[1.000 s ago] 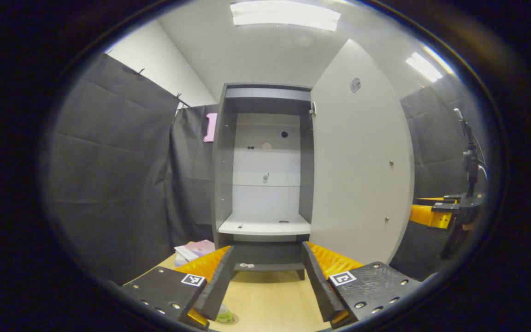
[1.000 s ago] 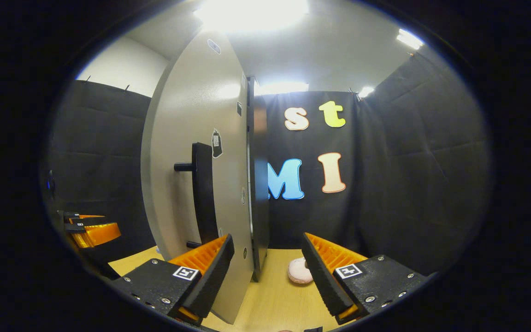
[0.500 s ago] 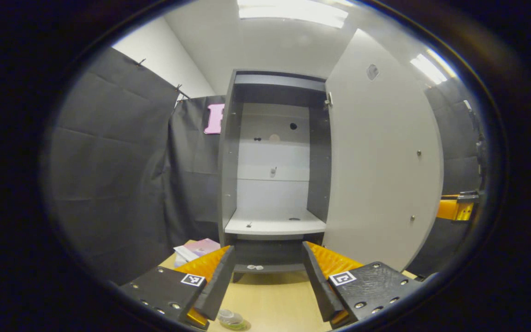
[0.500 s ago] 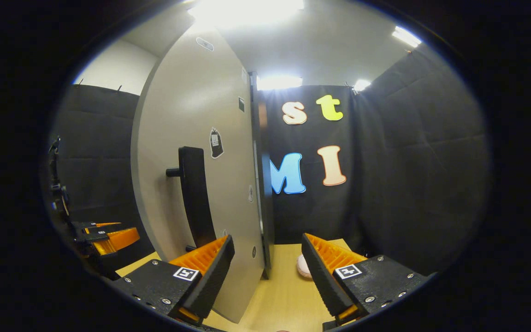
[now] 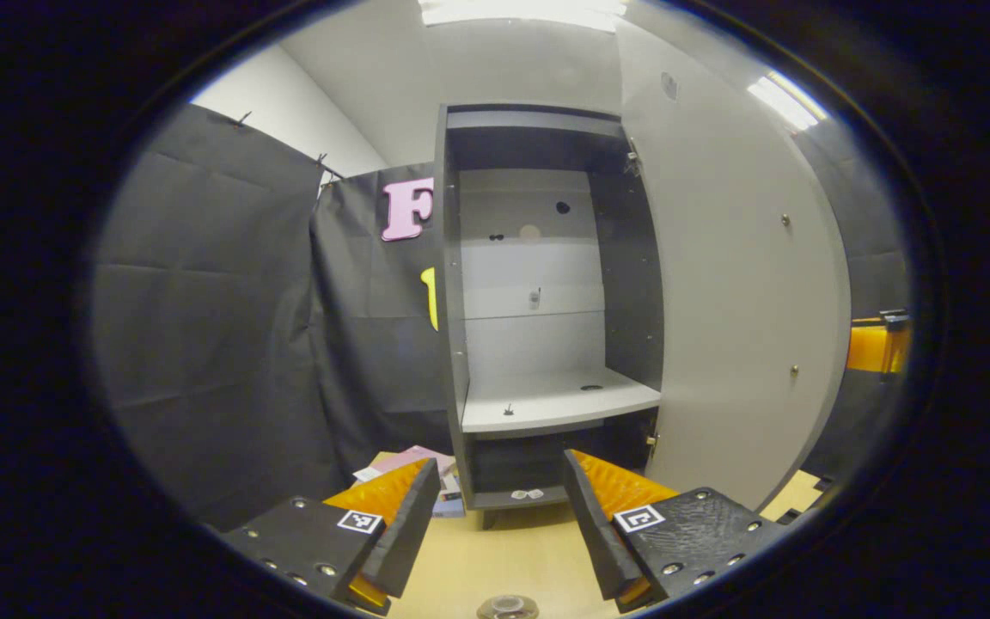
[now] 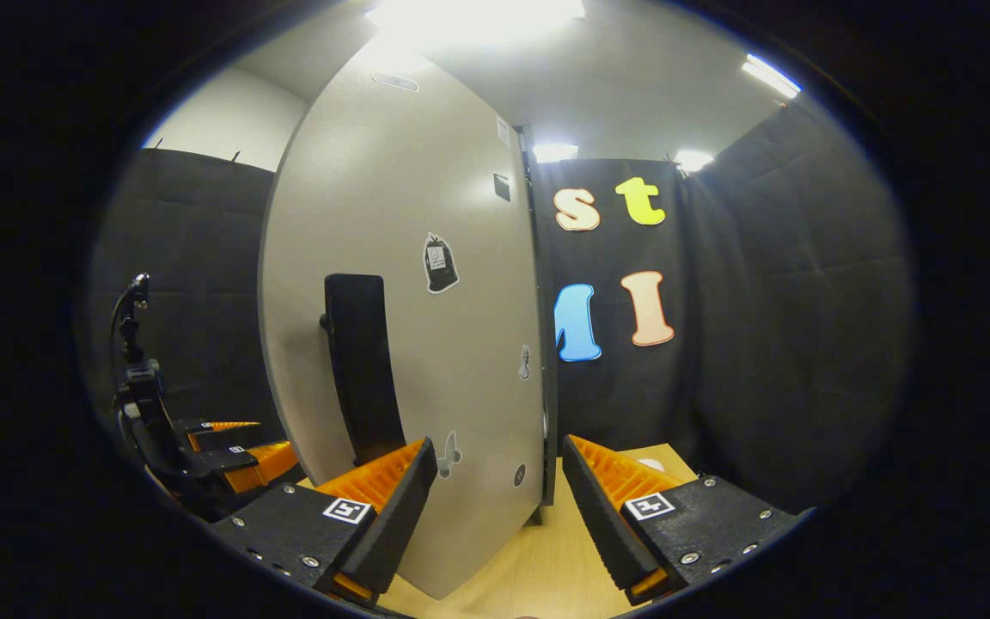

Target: Open the cabinet door with the right hand, grasp the bottle in the cabinet with the left hand and place it on the coaster, then close the cabinet door with the right hand.

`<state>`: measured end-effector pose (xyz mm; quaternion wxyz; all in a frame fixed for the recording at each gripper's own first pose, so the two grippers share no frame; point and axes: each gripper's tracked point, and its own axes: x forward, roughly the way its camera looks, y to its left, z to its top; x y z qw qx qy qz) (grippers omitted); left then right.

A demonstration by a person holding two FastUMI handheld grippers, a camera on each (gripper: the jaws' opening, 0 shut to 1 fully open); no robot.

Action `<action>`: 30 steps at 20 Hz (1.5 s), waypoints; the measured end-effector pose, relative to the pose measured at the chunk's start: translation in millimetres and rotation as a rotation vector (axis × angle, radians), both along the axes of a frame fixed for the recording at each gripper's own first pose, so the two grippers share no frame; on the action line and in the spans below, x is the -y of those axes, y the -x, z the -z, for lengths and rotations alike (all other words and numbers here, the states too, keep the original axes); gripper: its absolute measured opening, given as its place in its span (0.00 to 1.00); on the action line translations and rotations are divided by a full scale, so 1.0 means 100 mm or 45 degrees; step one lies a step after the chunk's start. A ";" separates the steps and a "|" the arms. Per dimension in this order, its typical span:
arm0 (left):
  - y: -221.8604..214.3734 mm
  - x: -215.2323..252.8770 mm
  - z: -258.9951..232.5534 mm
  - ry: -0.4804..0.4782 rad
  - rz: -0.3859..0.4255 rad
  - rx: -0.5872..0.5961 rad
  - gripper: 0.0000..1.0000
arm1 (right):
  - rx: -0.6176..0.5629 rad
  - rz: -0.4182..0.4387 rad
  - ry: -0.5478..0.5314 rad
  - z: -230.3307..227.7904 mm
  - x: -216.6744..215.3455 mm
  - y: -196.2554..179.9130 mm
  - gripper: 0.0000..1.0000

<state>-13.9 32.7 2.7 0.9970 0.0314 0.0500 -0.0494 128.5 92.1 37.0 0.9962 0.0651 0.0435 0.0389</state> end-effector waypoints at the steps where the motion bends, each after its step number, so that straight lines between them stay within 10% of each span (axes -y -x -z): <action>1: -0.06 -0.05 0.01 0.000 0.014 0.004 0.84 | -0.010 0.010 -0.018 0.02 -0.06 -0.04 0.89; 14: -0.32 -0.25 -0.15 0.009 0.167 0.083 0.82 | -0.047 -0.007 -0.078 0.15 -0.82 -0.50 0.92; 30: -0.43 -0.22 -0.58 0.112 0.133 0.101 0.82 | -0.046 -0.011 -0.025 0.02 -0.64 -0.95 0.92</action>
